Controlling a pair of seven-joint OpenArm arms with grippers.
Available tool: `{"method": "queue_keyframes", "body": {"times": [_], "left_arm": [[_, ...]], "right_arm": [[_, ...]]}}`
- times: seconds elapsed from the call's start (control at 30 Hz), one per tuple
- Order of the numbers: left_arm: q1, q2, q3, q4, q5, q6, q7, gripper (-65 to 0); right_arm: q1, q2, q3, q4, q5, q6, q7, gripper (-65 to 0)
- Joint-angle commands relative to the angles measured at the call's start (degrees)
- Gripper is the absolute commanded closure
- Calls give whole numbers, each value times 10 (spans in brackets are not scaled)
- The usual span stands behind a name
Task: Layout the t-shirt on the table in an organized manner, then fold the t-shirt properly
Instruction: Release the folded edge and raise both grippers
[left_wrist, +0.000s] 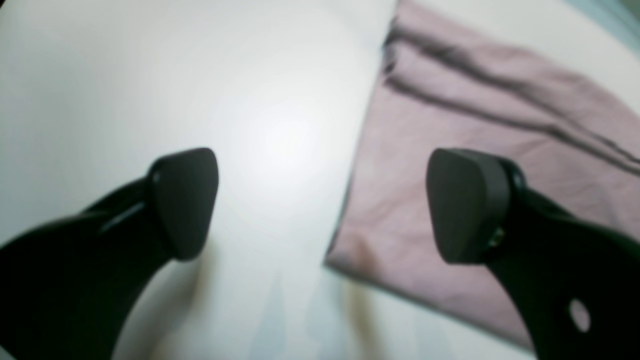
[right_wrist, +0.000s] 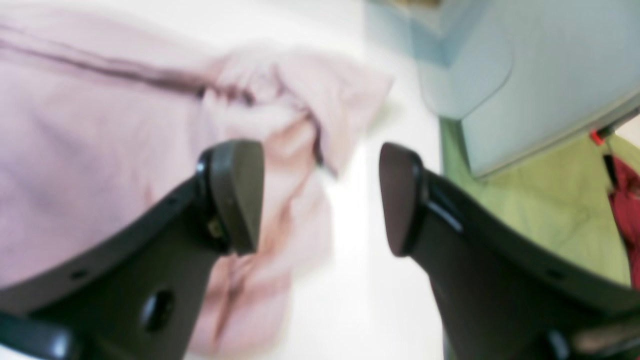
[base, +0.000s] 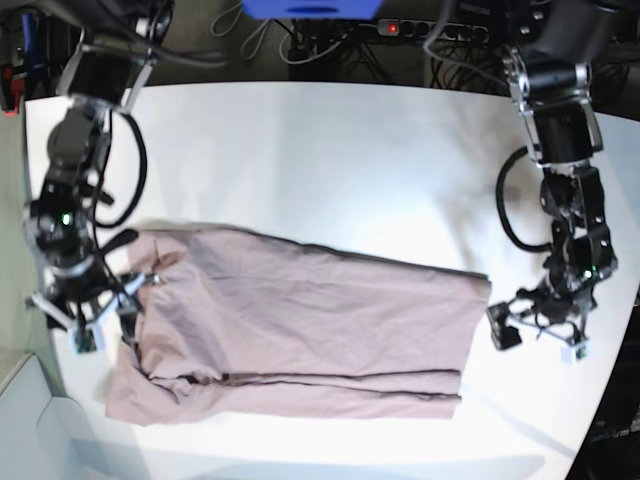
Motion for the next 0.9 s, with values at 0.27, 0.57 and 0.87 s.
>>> {"method": "queue_keyframes", "body": {"times": [0.27, 0.57, 0.87], "left_arm": [[40, 2, 2, -14, -7, -5, -14, -650], [36, 17, 37, -113, -7, -6, -97, -650], [9, 18, 137, -181, -13, -7, -144, -568]], "right_arm": [[-154, -25, 1, 84, 9, -3, 19, -354], [-201, -24, 46, 75, 64, -3, 16, -354], [-189, -16, 53, -17, 65, -3, 22, -353]]}}
